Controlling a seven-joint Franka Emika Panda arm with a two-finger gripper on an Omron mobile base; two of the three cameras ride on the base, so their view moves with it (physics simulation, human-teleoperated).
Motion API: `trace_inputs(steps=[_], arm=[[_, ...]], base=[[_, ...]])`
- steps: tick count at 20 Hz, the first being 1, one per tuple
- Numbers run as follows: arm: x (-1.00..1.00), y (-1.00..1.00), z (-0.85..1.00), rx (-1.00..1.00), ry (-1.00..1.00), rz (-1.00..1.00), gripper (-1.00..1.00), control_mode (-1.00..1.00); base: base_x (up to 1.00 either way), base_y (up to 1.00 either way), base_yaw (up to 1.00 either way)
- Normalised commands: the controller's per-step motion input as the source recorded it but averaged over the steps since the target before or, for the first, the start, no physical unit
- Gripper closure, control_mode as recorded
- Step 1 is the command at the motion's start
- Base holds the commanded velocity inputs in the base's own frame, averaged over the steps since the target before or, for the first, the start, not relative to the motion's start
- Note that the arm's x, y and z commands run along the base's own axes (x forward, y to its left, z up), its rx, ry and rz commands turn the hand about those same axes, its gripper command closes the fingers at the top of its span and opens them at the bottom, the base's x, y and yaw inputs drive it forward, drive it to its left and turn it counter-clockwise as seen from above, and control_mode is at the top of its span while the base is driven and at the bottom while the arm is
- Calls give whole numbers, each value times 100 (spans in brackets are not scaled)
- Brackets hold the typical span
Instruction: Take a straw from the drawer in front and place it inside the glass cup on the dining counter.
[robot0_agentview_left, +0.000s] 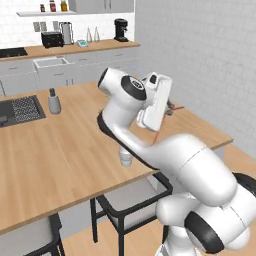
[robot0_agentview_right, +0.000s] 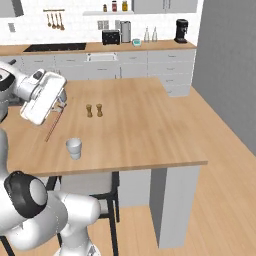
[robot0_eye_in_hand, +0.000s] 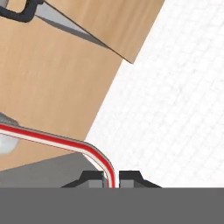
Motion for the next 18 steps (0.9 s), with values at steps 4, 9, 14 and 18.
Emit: trace_inputs(steps=[4,9,14,18], arm=[[5,12,0,-50,-7,-10,100,-100],[20,32,0,-23,-4,-8,100,-100],[14,54,0,-7,-3,-1,100,-100],[10,46,-10,-6,-3,0,100,-100]], base=[[0,0,0],[0,0,0],[0,0,0],[0,0,0]])
